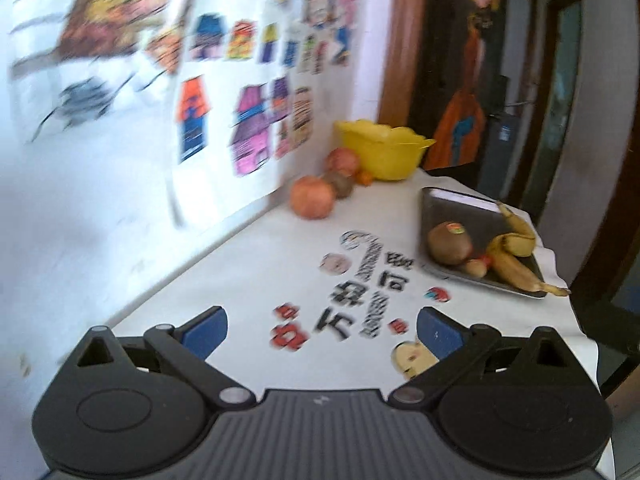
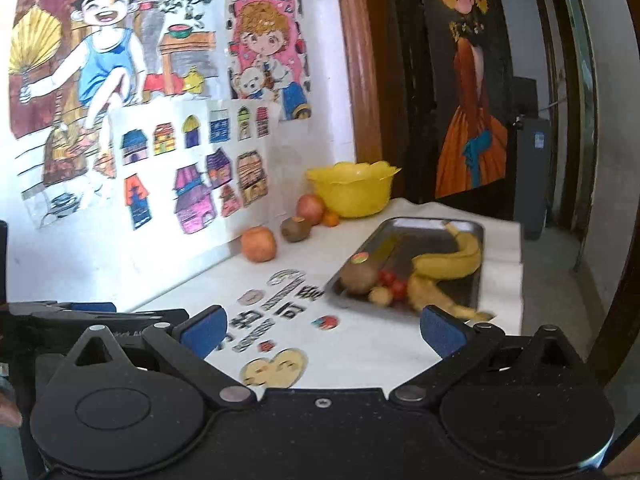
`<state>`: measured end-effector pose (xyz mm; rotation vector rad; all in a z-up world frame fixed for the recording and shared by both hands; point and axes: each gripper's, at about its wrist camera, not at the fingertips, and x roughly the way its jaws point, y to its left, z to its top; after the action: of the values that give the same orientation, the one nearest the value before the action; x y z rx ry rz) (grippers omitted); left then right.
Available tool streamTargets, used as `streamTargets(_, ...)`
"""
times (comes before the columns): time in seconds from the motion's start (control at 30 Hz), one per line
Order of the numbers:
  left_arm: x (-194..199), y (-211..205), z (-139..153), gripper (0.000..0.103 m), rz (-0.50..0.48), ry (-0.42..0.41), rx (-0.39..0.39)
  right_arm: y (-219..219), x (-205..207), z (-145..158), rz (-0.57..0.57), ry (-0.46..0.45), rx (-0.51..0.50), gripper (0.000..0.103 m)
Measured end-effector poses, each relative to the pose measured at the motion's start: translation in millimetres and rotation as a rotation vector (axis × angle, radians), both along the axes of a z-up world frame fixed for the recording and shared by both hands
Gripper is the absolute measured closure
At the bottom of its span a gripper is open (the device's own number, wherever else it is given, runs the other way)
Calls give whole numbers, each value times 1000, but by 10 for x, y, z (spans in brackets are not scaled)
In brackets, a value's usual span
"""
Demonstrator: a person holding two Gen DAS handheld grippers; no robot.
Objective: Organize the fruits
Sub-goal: 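Lift both tools up and away from the tray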
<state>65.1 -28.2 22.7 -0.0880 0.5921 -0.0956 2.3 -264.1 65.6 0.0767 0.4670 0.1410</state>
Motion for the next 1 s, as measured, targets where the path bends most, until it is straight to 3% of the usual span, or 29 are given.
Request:
streamTargets(0.17, -74, 199, -8, 0, 36, -11, 43, 210, -124, -52, 10, -12, 24, 1)
streamTargets(0.33, 48, 310, -8, 0, 49, -2, 6, 312, -13, -134, 9, 16, 27, 1)
streamTargets(0.57, 661, 135, -109, 0, 71, 7, 49, 190, 529, -387, -17, 115, 64, 1)
streamTargets(0.67, 962, -31, -89, 0, 47, 26, 77, 29, 846, -452, 4, 173, 130, 1)
streamTargets(0.83, 1298, -259, 25, 0, 24, 149, 76, -228, 1164, -473, 18, 277, 218, 1)
streamTargets(1.0, 1381, -390, 361, 1, 20, 305, 112, -420, 1158, -248, -38, 440, 273, 1)
